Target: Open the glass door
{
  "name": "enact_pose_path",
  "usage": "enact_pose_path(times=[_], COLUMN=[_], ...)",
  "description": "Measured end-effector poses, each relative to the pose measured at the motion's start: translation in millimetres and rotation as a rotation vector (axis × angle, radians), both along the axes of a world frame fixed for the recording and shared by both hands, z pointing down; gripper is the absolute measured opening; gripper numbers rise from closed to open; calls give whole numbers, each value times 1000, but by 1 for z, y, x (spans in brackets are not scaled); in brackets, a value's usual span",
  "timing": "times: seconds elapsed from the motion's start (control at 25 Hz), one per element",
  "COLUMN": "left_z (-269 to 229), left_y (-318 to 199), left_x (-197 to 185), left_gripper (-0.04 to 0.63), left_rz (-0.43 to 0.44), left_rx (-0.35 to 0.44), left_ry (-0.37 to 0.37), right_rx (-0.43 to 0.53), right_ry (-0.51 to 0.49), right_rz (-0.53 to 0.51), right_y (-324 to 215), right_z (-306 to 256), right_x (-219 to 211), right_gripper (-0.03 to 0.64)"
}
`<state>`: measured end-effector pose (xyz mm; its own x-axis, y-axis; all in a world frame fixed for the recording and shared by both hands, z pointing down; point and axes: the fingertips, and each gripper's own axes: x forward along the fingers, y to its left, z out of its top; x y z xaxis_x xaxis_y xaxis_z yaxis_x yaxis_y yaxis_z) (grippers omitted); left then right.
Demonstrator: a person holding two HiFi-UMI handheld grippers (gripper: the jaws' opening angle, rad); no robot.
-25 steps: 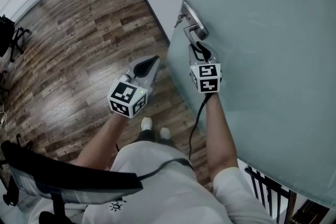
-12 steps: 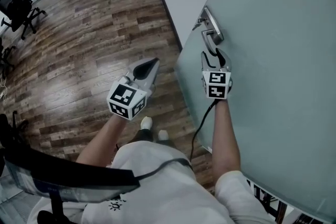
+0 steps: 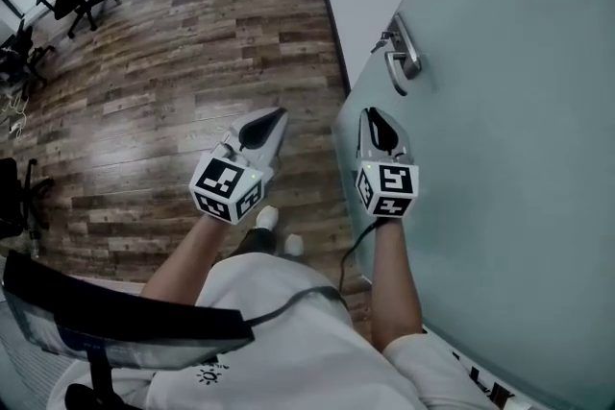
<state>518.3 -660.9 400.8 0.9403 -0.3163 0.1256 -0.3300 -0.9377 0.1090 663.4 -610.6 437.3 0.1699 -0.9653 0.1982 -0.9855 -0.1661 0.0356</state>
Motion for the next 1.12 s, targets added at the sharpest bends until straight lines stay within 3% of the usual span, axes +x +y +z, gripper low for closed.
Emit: enact_pose_path(times=[0.16,0.36,0.76,1.12], left_z=[4,3,-25,-40], left_y=[19,32,31,40], left_x=[-17,-35,-53,-40], left_gripper=[2,2,2,2], left_rz=[-41,-68,-6,80], left_rx=[-1,-3,9,32], left_ry=[-5,5,58,90], right_rx=[35,40,98,114], right_ry=[-132,-168,-156,-148], right_rz=[-124,-165,-104,-50], right_y=[20,41,55,69], right_z=[2,1,-46,-58], right_x=[-48,-78,-98,-101], right_gripper=[15,12,9,9])
